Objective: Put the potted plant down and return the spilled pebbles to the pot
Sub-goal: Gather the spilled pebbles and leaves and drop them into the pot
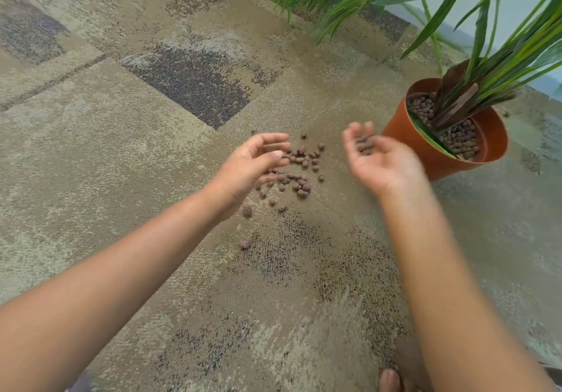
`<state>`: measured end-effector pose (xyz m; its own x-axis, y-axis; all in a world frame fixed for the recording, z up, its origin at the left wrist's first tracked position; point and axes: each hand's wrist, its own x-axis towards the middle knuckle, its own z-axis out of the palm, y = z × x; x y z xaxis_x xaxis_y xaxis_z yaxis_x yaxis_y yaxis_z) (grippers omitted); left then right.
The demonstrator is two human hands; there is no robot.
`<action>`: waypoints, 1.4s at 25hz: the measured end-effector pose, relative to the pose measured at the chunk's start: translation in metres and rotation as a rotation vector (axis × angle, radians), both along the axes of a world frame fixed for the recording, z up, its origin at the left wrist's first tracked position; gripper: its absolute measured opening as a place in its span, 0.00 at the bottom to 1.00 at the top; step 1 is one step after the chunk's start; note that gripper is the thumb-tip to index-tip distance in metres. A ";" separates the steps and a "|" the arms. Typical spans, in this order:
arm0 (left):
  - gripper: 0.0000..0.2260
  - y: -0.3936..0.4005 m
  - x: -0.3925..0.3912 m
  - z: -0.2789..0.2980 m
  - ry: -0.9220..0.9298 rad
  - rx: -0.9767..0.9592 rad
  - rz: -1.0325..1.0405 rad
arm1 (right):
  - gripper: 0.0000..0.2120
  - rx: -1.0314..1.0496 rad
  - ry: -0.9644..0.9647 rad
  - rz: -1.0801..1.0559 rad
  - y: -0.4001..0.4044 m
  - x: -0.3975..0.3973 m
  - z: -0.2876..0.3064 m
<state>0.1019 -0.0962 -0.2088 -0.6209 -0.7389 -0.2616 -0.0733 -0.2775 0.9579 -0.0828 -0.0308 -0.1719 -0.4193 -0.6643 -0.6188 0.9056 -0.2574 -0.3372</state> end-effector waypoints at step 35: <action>0.10 -0.001 0.015 -0.088 -0.771 -0.623 -0.195 | 0.27 0.648 2.044 1.248 -0.047 0.001 -0.123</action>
<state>0.1167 -0.0976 -0.2969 -0.5698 -0.7847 -0.2442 -0.7244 0.3392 0.6001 -0.0815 -0.0780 -0.2951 -0.2295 -0.9329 -0.2775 -0.8738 0.3231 -0.3635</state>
